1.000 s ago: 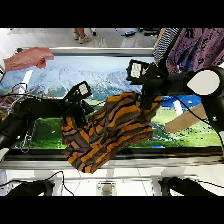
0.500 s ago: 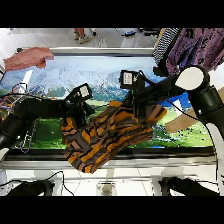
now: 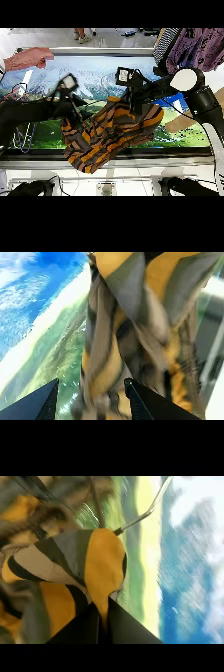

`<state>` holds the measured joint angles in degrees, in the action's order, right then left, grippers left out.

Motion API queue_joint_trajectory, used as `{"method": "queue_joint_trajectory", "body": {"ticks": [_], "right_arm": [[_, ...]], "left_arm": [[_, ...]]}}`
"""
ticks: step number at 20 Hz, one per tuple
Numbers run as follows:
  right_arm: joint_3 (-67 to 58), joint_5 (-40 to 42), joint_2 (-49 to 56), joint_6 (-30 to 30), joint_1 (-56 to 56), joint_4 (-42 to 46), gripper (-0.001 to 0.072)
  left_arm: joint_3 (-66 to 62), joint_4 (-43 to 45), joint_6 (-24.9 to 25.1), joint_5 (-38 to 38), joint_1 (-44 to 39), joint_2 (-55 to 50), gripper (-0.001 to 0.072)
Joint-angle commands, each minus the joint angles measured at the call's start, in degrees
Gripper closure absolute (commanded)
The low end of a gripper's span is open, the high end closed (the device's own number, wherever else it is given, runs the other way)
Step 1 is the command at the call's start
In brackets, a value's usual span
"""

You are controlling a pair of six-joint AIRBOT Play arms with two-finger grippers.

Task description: Fold the clothes and pants, and hang the long-sleeved shirts on hangers.

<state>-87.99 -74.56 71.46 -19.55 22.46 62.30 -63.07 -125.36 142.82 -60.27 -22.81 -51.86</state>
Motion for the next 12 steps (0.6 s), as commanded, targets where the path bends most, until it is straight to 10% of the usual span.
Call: {"method": "queue_joint_trajectory", "body": {"ticks": [1, 5, 12], "right_arm": [[-0.1, 2.9, 0.0, -3.7, 0.0, 3.6, 0.0692], [-0.1, 6.3, 0.0, -5.4, -0.2, 3.5, 0.0692], [-0.1, 6.3, -0.2, -5.5, -0.2, 0.5, 0.0691]], "left_arm": [[0.4, 3.7, -21.5, -7.1, 5.3, 8.4, 0.0206], [9.5, 6.2, -33.9, -10.7, 11.0, 19.9, 0.0235], [36.8, -8.1, -34.3, 18.6, 6.1, 19.3, 0.0230]]}}
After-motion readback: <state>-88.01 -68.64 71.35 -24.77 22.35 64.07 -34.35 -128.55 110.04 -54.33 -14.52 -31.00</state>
